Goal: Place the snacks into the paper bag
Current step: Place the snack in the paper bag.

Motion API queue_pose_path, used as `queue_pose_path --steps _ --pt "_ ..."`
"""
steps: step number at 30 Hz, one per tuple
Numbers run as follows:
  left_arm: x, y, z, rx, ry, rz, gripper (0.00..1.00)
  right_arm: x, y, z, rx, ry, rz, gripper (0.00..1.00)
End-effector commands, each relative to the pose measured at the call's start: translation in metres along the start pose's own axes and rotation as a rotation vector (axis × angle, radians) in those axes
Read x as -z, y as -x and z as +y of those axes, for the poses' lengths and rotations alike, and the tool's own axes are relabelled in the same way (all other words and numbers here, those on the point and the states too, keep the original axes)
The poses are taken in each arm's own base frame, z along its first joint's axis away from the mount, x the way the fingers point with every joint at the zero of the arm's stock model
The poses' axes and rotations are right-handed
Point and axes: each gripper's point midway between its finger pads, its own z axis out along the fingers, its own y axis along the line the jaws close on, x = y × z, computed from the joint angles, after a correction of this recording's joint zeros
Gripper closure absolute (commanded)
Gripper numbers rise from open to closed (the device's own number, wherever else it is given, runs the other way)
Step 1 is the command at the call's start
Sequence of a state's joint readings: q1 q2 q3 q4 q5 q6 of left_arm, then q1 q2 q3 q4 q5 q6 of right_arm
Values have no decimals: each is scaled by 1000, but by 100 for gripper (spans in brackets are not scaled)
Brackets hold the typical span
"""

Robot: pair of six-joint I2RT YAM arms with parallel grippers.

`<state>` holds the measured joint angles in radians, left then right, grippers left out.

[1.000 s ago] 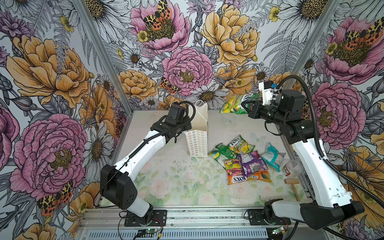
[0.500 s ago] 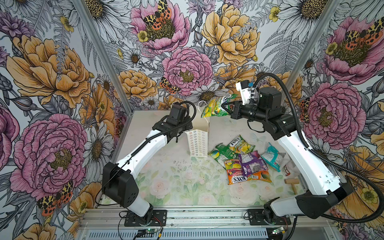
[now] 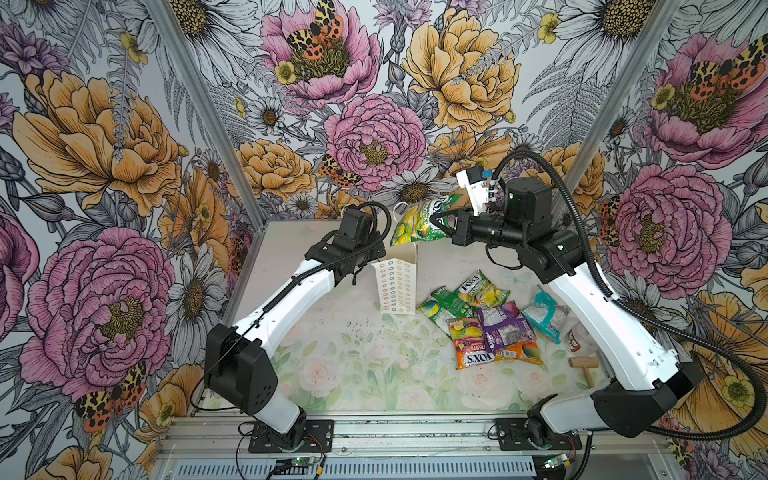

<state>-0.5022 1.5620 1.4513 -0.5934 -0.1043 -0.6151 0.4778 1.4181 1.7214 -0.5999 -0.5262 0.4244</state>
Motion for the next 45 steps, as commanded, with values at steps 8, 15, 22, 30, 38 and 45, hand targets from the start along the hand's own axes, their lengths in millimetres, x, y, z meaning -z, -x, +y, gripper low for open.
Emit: queue_pose_path --steps 8,15,22,30,38,45 --pt "-3 -1 -8 37 -39 0 100 18 15 44 105 125 -59 100" --pt "-5 -3 -7 54 -53 11 100 12 8 54 111 172 -29 100" --pt "-6 -4 -6 61 -54 16 100 4 -1 54 105 185 2 100" --pt "-6 -5 -3 67 -51 17 100 -11 -13 39 88 157 38 100" --pt "-5 -7 -3 79 -60 24 100 -28 -22 19 82 101 63 100" --pt "-6 -9 -3 88 -72 27 100 -33 -21 -5 87 -11 45 100"
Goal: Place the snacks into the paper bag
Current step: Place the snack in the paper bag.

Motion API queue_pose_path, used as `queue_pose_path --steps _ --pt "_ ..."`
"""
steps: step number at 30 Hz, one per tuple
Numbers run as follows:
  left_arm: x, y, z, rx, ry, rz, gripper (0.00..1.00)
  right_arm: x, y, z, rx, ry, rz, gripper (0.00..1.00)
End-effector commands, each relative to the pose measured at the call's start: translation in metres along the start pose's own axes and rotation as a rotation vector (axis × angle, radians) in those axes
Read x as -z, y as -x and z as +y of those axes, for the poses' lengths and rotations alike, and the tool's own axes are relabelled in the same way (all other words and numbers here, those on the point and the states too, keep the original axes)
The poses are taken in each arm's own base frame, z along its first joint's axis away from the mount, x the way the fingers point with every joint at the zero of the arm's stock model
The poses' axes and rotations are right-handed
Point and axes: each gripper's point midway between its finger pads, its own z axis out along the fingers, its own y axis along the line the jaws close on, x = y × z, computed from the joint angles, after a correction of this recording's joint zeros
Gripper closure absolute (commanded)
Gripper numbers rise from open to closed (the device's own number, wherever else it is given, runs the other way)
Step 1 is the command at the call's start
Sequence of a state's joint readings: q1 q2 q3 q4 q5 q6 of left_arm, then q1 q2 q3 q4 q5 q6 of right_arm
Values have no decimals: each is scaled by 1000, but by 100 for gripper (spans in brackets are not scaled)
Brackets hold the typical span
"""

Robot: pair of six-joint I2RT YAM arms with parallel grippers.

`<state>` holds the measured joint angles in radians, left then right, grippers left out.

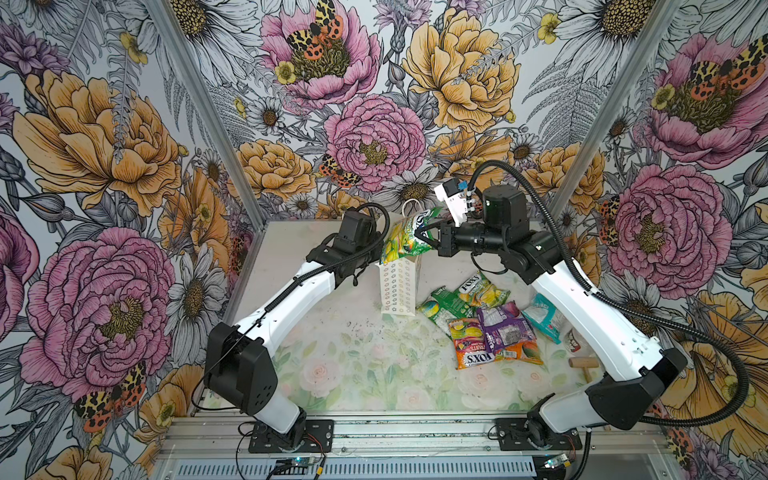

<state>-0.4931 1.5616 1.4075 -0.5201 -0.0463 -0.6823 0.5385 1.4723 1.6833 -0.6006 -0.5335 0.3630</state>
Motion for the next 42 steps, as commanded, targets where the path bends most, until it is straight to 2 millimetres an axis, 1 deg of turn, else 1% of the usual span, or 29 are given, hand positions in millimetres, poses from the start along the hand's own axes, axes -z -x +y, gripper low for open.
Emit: queue_pose_path --steps 1,7,16,20,23,30,36,39,42 --pt "2 -3 3 16 -14 15 100 0 13 -9 51 -59 -60 100" --pt "2 -3 3 20 -14 16 100 -2 13 -19 45 -103 -61 100" --pt "3 -1 3 38 -17 6 100 7 20 -35 38 -218 -103 100" --pt "3 -1 4 43 -17 5 100 9 18 -43 34 -263 -99 100" --pt "3 0 5 50 -14 3 100 11 17 -45 34 -282 -98 100" --pt "-1 0 12 69 2 7 100 21 20 -40 41 -286 -111 100" --pt "-3 0 11 76 0 11 100 29 20 -37 49 -301 -122 100" --pt "-4 1 10 78 -3 11 100 26 20 -42 50 -323 -120 100" --pt "-4 0 8 76 -7 13 100 18 18 -51 44 -346 -107 100"
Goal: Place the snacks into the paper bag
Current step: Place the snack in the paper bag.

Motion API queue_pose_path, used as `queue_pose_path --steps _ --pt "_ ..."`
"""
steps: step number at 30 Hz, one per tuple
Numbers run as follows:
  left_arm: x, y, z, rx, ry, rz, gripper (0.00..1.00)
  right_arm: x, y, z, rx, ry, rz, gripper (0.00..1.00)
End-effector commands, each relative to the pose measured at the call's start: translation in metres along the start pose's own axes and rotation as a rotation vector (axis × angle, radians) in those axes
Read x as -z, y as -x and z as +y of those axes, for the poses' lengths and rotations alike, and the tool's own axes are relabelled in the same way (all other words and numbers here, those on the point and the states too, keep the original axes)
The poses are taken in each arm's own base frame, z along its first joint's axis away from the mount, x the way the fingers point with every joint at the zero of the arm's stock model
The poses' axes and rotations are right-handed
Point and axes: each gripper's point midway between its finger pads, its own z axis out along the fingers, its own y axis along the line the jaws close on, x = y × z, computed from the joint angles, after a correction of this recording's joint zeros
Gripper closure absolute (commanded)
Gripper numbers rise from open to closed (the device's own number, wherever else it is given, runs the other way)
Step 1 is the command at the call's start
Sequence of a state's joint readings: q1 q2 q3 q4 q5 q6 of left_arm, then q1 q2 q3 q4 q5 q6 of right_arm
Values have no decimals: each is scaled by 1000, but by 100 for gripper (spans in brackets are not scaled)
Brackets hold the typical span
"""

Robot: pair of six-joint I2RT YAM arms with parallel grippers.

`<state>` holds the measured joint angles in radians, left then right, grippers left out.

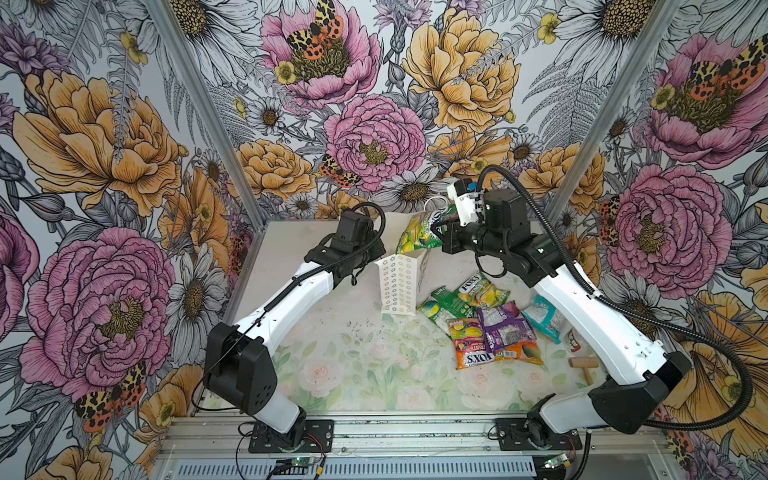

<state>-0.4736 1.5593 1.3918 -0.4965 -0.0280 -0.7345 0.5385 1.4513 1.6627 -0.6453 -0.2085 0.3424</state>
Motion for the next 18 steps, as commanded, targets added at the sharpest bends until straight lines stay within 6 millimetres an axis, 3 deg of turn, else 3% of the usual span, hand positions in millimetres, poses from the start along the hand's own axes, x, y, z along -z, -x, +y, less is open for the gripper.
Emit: queue_pose_path --steps 1,6,18 --pt "-1 -3 4 12 3 16 100 0 15 -1 29 -31 -56 100" --pt "-2 -3 3 11 2 17 100 -13 18 -10 21 -81 -54 100" --pt "-5 -5 -1 5 -3 23 100 -29 22 -8 22 -113 -57 100"
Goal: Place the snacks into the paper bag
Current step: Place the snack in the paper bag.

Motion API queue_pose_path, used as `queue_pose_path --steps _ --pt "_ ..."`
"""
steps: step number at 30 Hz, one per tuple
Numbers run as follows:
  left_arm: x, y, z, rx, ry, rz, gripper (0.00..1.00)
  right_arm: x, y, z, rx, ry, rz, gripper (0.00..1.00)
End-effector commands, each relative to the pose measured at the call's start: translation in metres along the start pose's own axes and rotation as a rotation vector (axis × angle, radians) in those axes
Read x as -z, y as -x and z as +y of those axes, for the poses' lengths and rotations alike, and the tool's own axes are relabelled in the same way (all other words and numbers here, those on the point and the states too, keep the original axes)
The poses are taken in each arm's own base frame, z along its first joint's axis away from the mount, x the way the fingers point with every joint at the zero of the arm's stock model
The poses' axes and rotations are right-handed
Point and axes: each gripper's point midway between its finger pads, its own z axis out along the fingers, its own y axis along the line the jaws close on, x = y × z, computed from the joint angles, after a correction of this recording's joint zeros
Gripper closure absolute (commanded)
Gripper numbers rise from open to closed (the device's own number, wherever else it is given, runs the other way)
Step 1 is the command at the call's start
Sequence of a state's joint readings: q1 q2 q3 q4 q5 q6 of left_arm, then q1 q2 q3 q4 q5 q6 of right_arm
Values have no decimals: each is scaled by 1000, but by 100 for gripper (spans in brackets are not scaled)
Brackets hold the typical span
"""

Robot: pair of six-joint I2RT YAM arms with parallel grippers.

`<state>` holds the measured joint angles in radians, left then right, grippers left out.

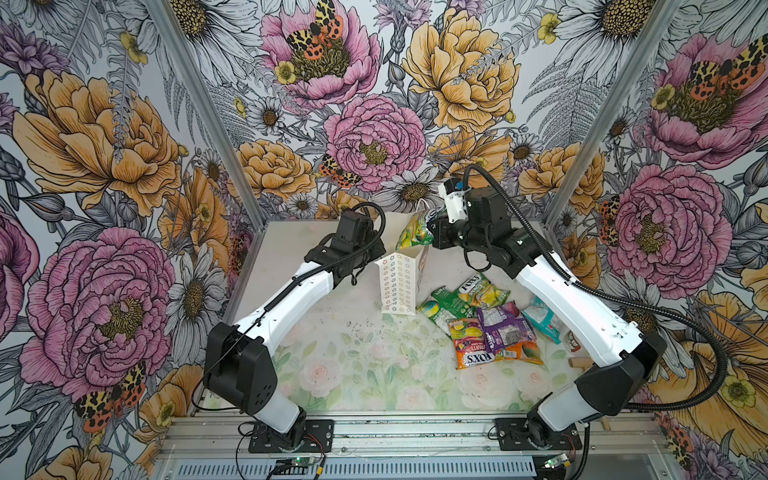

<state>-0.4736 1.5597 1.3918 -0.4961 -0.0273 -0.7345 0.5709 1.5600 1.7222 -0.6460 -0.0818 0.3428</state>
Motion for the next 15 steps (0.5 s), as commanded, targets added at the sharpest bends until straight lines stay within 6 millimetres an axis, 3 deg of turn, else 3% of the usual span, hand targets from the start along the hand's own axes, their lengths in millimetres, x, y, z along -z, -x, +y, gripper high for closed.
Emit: queue_pose_path --steps 1,7,15 --pt "-5 -6 -1 6 -3 23 100 8 26 8 10 -5 -86 100" --pt "-5 -6 -5 0 -10 24 100 11 35 14 16 -6 -109 100" --pt "-6 -7 -7 -2 -11 27 100 -5 31 27 50 -31 -98 100"
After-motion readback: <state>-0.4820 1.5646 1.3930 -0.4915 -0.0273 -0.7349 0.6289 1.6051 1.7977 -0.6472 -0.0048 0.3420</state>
